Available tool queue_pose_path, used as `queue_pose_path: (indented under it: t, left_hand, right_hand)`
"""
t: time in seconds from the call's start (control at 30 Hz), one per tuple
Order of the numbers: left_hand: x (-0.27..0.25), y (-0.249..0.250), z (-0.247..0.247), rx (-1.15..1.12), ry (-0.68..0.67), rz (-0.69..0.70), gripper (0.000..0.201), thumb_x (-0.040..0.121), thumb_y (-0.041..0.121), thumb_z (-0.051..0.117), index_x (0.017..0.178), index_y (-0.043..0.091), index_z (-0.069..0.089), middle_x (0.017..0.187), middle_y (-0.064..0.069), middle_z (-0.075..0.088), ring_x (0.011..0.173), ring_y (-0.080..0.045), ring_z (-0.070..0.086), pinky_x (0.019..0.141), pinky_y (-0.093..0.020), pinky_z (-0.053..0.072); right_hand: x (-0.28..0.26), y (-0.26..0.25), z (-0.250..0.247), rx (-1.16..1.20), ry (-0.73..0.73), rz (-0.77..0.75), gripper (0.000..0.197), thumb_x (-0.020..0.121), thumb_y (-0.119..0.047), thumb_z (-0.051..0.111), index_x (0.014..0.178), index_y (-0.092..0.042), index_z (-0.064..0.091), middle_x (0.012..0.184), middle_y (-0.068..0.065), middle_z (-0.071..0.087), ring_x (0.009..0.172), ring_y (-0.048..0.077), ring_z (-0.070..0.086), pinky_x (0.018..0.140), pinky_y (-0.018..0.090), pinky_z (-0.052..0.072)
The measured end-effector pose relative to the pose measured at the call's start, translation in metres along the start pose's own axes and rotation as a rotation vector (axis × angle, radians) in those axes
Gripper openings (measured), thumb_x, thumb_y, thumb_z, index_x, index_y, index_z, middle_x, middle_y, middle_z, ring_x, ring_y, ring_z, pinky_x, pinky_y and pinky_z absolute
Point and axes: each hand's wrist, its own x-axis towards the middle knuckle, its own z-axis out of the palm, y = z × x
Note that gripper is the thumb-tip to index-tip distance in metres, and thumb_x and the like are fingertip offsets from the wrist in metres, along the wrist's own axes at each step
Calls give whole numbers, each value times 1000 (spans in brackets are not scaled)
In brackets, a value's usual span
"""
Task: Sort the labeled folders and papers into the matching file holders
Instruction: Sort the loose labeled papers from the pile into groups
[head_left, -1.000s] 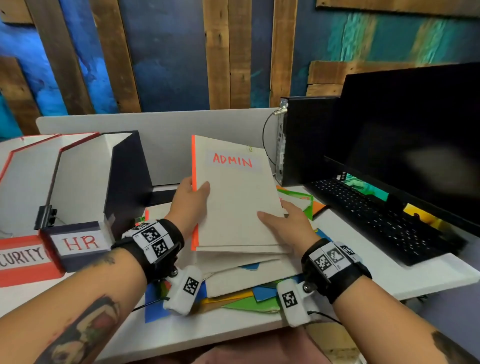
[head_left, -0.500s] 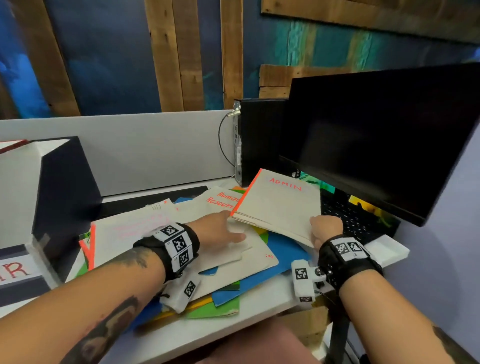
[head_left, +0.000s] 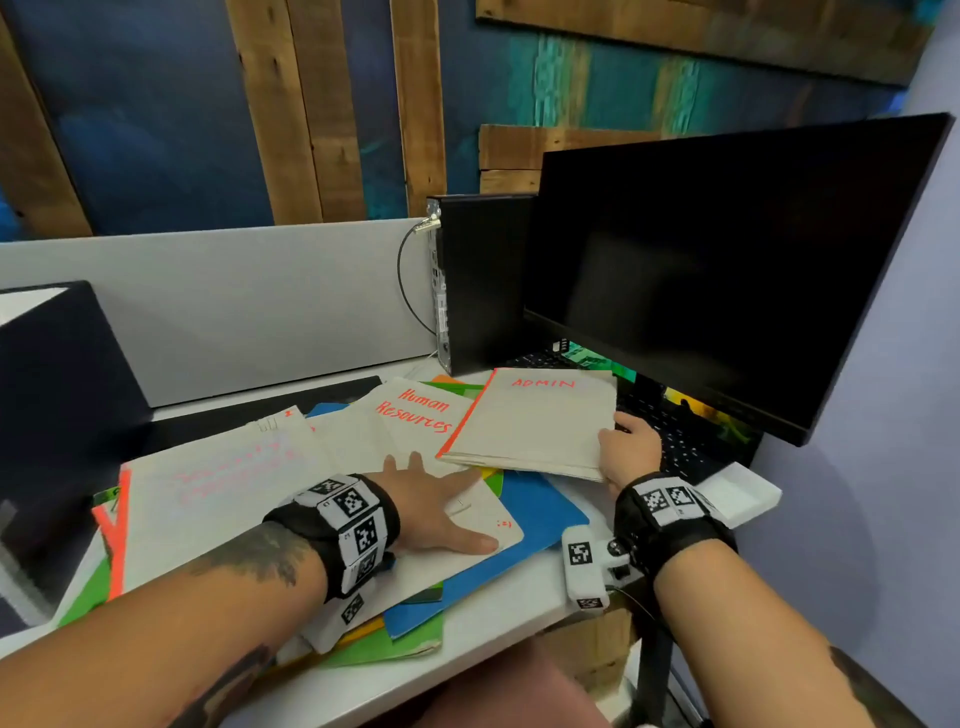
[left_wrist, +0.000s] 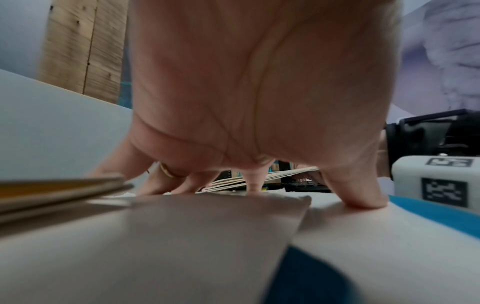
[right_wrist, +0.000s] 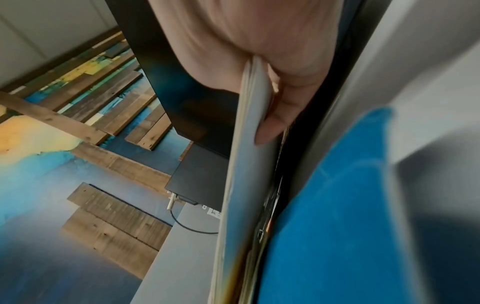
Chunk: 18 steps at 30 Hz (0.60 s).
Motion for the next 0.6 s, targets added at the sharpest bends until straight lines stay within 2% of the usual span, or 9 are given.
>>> queue_pose_path:
  t: [0.13,0.2,0.23,0.3,0.33,0.4,0.43,0.5,0.6]
  left_hand:
    - [3,0,1,1,-16,-10,112,56,103,44,146,66,-11,168,-13,-14,151,-48,-12,118,-68,7]
    - [4,0,1,-11,-23,-17,112,54,104,44,145,67,-12,168,-12,-14,152,-47,-11,118,-69,8]
    - [4,0,0,-17,-27,-19,113,53,104,44,144,68,-12,168,-11,-14,152,-47,-11,118,-70,9]
    - [4,0,-1,-21,-33,-18,114,52,104,45,145,68,-10,168,-11,-12,152,-47,-8,118,-69,10]
    - [4,1,-2,-23,-35,-15,115,52,104,46,145,67,-10,168,-11,-10,152,-47,-5,118,-68,12]
    - [2,1,-6,-17,-28,-2,117,52,103,48,148,64,-7,169,-13,-3,153,-45,5,120,-63,15]
    - [1,2,-8,-13,-18,11,118,54,101,50,150,61,-4,168,-14,2,152,-43,12,121,-58,18]
    - [-1,2,-12,-12,14,48,117,59,96,56,155,54,4,166,-11,18,149,-34,28,120,-47,25]
    - [-4,0,-17,-5,59,93,113,65,90,61,158,45,15,158,-3,37,143,-27,38,113,-39,31]
  right_hand:
    - [11,2,-5,87,16,10,43,93,6,51,131,-8,65,126,11,65,95,24,65,80,31,52]
    - [13,3,-6,170,12,44,36,89,-1,62,121,-18,67,126,11,65,96,23,66,84,33,55]
    - [13,1,-6,208,-20,82,39,82,-7,72,116,-23,65,125,11,66,98,25,69,86,39,59]
    - [6,-5,-7,236,-177,184,67,71,-8,85,126,-22,50,122,12,66,97,30,72,76,51,63]
    - [1,-9,-6,195,-288,215,81,72,-1,86,135,-24,40,121,10,64,96,32,72,71,51,63]
    - [-9,-14,-5,86,-447,238,99,78,11,78,149,-36,26,125,6,56,89,33,73,59,42,64]
    - [-12,-16,-3,65,-460,228,97,81,14,72,151,-35,26,128,6,52,86,34,72,50,36,62]
    - [-8,-16,2,51,-375,198,79,87,16,64,146,-28,36,128,13,51,75,32,69,36,23,49]
    - [-3,-19,4,66,-234,190,41,94,13,55,125,-14,55,110,17,61,59,22,58,35,18,45]
